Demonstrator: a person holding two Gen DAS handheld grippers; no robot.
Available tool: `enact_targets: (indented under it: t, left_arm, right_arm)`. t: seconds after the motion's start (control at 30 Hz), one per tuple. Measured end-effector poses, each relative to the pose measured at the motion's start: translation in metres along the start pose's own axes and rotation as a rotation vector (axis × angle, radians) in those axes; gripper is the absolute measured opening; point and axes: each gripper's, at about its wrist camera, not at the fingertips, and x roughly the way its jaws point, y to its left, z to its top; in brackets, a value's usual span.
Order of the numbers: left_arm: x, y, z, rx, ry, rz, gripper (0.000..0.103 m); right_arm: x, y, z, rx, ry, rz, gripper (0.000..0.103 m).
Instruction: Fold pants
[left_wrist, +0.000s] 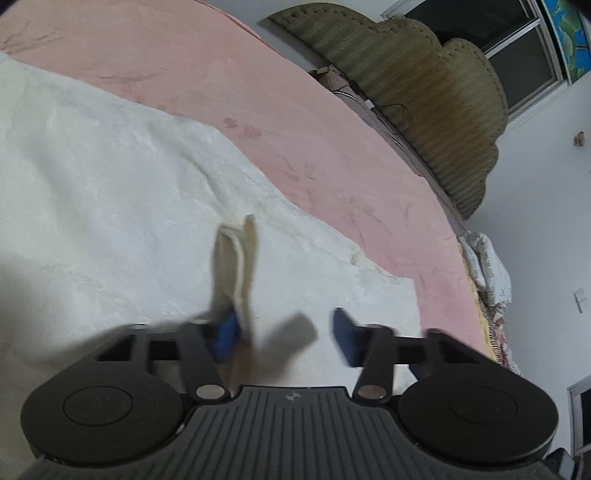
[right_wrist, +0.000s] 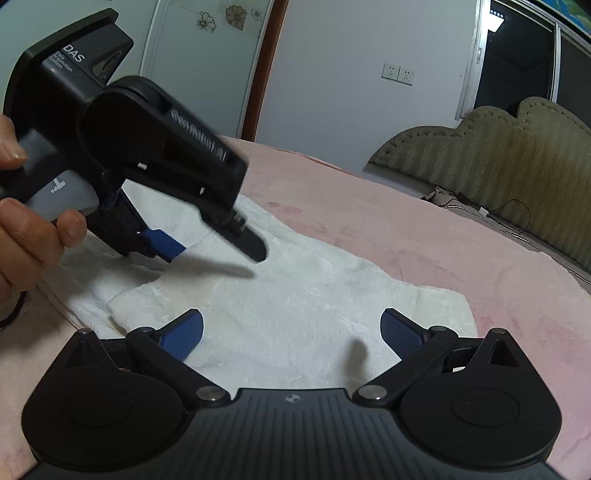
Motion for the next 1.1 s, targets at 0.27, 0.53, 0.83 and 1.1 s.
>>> enact_targets:
  t: [0.27,0.53,0.83,1.1]
  left_arm:
    - [-0.017,-0.013,-0.008,0.127,-0.148,0.048,0.015]
    - [-0.012,-0.025,-0.013,0.259,-0.142,0.202,0.037]
    - [-0.065,-0.007,-0.023,0.461,-0.235,0.597,0.064]
    - [-0.127,0.066,-0.034,0.471,-0.339,0.842,0.069]
  right_arm:
    - [-0.001,0.002,0.002,-0.009,-0.014,0.001,0.103]
    - [0.009,-0.005,0.003,0.059,0.056,0.056,0.103]
    - [0.007,0.006,0.001,0.018,0.051,0.075,0.103]
    - [-0.013,0.047,0.029,-0.089,-0.089,0.151,0.103]
